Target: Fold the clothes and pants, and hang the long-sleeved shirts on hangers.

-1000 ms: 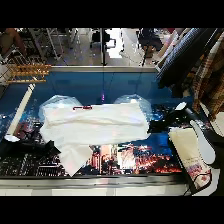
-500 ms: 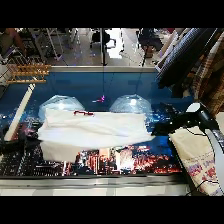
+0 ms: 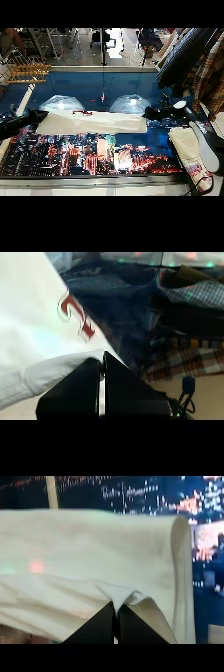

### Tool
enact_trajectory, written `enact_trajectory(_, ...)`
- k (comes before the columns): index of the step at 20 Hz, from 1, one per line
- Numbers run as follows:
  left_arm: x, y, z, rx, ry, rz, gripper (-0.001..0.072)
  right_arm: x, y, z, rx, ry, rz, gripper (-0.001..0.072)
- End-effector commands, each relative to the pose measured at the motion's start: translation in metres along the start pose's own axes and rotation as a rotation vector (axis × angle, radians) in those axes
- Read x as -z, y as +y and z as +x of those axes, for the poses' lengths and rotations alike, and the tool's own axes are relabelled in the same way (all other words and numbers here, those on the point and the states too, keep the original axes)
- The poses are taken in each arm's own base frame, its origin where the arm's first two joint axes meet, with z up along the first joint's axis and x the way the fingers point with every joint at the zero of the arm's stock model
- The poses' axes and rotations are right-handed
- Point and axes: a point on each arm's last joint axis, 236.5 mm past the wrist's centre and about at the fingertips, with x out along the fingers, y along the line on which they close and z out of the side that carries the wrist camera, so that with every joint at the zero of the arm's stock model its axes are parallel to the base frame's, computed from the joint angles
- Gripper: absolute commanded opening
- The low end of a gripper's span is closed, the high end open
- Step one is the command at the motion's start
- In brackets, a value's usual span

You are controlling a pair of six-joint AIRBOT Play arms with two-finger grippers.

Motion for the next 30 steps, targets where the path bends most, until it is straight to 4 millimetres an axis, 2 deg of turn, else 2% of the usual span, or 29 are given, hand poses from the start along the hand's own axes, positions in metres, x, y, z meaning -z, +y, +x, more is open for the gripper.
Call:
enact_trajectory(1,-0.022,0.014,0.046,0.014,-0.024,-0.043,0.0053,-0.033,0.004,0.028,0.0,-0.067,-0.008,0.0054)
enact_trajectory(2,-0.018,0.018,0.048,0.013,-0.006,-0.055,0.0254,-0.03,0.004,0.028,0.003,-0.043,-0.02,0.0321)
enact_trajectory(3,-0.014,0.02,0.044,0.018,0.021,-0.065,0.0488,-0.02,-0.006,0.024,0.032,0.004,-0.039,0.0603)
enact_trajectory(4,-0.008,0.019,0.036,0.031,0.061,-0.063,0.052,-0.007,-0.019,0.018,0.063,0.069,-0.052,0.0566)
enact_trajectory(6,-0.004,0.012,0.01,0.078,0.116,-0.057,0.0518,0.025,-0.045,0.002,0.112,0.219,-0.053,0.0573)
enact_trajectory(8,-0.001,0.005,-0.013,0.097,0.153,-0.033,0.0497,0.038,-0.053,-0.006,0.107,0.275,-0.045,0.0583)
enact_trajectory(11,0.012,0.003,-0.028,0.047,0.204,0.091,0.0497,0.042,-0.051,0.008,0.074,0.284,-0.044,0.059)
enact_trajectory(14,0.029,0.009,-0.022,-0.002,0.263,0.192,0.0497,0.05,-0.047,0.033,0.017,0.308,-0.024,0.0589)
enact_trajectory(15,0.036,0.011,-0.017,-0.013,0.285,0.218,0.049,0.05,-0.038,0.043,-0.02,0.3,-0.041,0.0572)
enact_trajectory(16,0.044,0.011,-0.012,-0.022,0.311,0.241,0.0396,0.049,-0.026,0.05,-0.062,0.287,-0.066,0.046)
enact_trajectory(17,0.053,0.012,-0.005,-0.032,0.339,0.263,0.0319,0.047,-0.014,0.054,-0.094,0.276,-0.106,0.0213)
enact_trajectory(18,0.061,0.013,0.001,-0.047,0.362,0.281,0.0266,0.047,-0.006,0.051,-0.101,0.287,-0.15,0.0013)
enact_trajectory(19,0.068,0.017,0.008,-0.077,0.385,0.307,0.0177,0.047,-0.007,0.043,-0.08,0.31,-0.187,0.0016)
enact_trajectory(20,0.075,0.026,0.013,-0.123,0.407,0.331,0.0066,0.046,-0.016,0.029,0.001,0.333,-0.223,0.0015)
enact_trajectory(21,0.082,0.038,0.018,-0.191,0.431,0.343,0.0005,0.041,-0.036,0.01,0.137,0.335,-0.251,0.0015)
enact_trajectory(23,0.095,0.065,0.024,-0.349,0.474,0.346,0.0005,0.018,-0.074,-0.051,0.456,0.287,-0.317,0.0015)
enact_trajectory(24,0.102,0.073,0.029,-0.403,0.497,0.376,0.0005,0.009,-0.083,-0.085,0.568,0.261,-0.354,0.0015)
enact_trajectory(26,0.119,0.079,0.044,-0.471,0.524,0.426,0.0005,-0.003,-0.084,-0.136,0.673,0.199,-0.372,0.0014)
enact_trajectory(27,0.126,0.078,0.056,-0.483,0.52,0.452,0.0005,-0.008,-0.079,-0.151,0.681,0.154,-0.354,0.0014)
enact_trajectory(28,0.131,0.074,0.068,-0.482,0.509,0.485,0.0005,-0.011,-0.071,-0.161,0.681,0.111,-0.34,0.0014)
enact_trajectory(29,0.133,0.07,0.08,-0.482,0.485,0.523,0.0005,-0.012,-0.055,-0.161,0.642,0.078,-0.329,0.0014)
enact_trajectory(30,0.132,0.066,0.088,-0.48,0.461,0.549,0.0005,-0.01,-0.03,-0.152,0.562,0.056,-0.332,0.0014)
